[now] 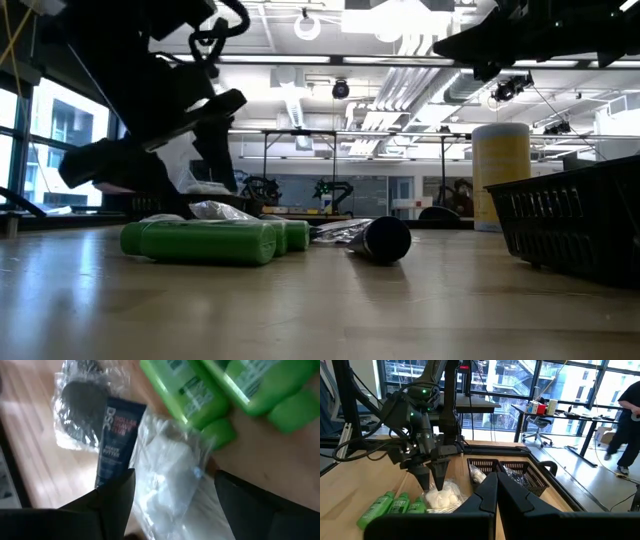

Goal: Pick & Place Travel size toiletries
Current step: Put the white cotton pack into the middle top black basket

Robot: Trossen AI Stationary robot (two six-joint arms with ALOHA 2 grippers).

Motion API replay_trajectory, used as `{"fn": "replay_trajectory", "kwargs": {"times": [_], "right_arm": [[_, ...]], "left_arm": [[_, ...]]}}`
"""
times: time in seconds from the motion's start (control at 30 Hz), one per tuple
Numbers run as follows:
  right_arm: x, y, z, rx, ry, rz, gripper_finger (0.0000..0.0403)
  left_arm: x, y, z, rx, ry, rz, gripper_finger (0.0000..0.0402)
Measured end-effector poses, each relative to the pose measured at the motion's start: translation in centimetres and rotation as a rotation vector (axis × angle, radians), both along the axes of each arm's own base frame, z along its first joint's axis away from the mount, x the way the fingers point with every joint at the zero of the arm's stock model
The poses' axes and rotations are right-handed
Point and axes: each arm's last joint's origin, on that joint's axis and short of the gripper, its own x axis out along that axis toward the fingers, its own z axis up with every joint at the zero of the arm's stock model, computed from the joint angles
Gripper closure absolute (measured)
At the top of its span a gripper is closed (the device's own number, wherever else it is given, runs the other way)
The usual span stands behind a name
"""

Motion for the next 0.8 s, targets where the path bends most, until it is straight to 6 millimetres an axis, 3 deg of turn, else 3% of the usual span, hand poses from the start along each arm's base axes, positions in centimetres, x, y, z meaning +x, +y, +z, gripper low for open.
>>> {"fn": "replay_trajectory", "kwargs": {"times": [0.43,0.8], "right_arm": [[0.1,0.0,-0.3,0.003,0.031,0.000,0.0401],[0.1,0.0,-0.4,-0.003,0.045,0.000,0.0401]], "left_arm": [[1.3,2.5,-0.8,-0.055,-0.020,0.096,0.0142],[1.4,2.6,-0.8,-0.091,-0.013,0.080,0.0262]]}}
